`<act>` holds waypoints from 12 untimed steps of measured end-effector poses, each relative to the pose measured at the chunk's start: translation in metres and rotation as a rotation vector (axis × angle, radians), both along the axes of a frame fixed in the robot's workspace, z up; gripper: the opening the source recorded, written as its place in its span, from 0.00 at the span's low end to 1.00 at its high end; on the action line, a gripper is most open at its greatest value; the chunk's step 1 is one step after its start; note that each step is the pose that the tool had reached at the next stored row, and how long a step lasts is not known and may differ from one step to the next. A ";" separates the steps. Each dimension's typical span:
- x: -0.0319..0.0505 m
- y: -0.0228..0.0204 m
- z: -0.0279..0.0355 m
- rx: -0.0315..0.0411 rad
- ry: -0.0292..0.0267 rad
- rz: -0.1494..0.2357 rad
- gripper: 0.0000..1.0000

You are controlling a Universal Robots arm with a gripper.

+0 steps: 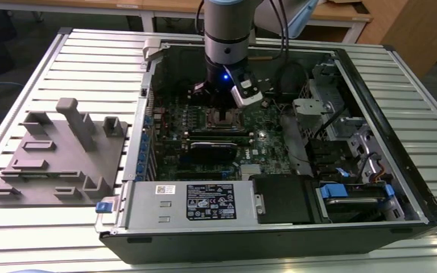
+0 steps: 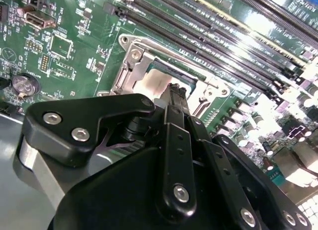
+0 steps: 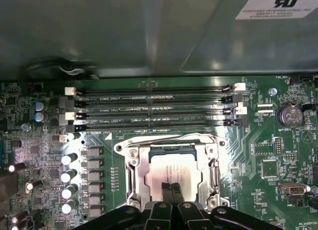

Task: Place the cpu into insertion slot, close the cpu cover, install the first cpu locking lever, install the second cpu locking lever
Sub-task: 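Install the second cpu locking lever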

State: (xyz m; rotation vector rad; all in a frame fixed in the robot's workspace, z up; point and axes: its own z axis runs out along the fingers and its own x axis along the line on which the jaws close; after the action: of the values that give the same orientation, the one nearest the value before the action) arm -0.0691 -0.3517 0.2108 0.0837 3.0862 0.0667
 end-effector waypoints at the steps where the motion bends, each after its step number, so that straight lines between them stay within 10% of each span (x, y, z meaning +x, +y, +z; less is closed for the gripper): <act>1: 0.0003 0.0013 0.0000 -0.0009 0.0001 0.000 0.10; 12: 0.0040 0.0090 0.0000 -0.0117 0.0000 0.000 0.10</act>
State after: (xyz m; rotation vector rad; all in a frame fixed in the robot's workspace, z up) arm -0.0650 -0.3427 0.2108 0.0832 3.0863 0.0487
